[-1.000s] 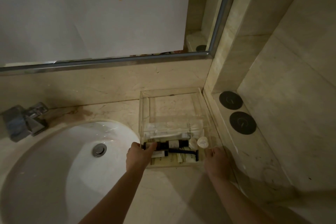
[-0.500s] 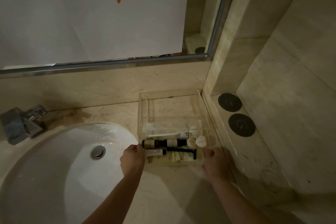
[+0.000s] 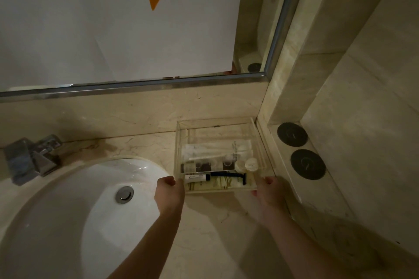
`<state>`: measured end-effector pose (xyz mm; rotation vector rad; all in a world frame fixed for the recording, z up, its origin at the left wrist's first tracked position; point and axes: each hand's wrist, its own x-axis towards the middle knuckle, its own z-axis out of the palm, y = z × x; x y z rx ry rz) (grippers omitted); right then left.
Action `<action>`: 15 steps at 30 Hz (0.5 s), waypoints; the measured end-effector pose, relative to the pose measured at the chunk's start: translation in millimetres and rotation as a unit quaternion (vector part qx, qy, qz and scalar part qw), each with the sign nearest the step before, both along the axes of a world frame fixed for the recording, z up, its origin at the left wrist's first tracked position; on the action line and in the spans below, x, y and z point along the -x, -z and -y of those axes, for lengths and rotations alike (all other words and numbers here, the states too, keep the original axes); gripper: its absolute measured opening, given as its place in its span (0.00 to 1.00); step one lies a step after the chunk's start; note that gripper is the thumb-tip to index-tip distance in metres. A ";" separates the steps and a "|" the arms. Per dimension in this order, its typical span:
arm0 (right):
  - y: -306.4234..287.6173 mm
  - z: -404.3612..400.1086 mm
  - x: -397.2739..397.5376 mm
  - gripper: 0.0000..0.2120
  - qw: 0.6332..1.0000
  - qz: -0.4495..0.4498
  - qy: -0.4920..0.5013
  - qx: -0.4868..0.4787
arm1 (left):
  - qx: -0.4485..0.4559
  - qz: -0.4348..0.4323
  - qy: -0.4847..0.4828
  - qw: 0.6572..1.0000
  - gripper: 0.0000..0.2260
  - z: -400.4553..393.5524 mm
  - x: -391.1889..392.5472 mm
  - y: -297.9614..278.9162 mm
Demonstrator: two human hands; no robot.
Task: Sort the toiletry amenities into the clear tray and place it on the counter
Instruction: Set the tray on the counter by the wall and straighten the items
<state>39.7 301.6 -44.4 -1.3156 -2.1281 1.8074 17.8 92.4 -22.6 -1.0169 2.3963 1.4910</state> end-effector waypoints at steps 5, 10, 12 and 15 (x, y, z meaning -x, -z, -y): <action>2.9 -4.1 20.3 0.09 0.989 -0.038 0.081 0.118 | -0.144 -0.003 -0.116 0.983 0.22 -3.0 20.4 -4.0; 14.9 1.2 36.4 0.07 0.973 -0.018 0.108 0.202 | -0.305 -0.016 -0.257 0.917 0.14 -0.8 37.2 -12.8; 16.8 2.2 40.8 0.12 0.962 -0.028 0.139 0.233 | -0.337 -0.024 -0.291 0.895 0.10 -2.5 43.7 -16.1; 16.0 4.5 45.5 0.19 0.942 -0.043 0.180 0.279 | -0.371 -0.015 -0.313 0.874 0.13 -2.1 55.1 -17.4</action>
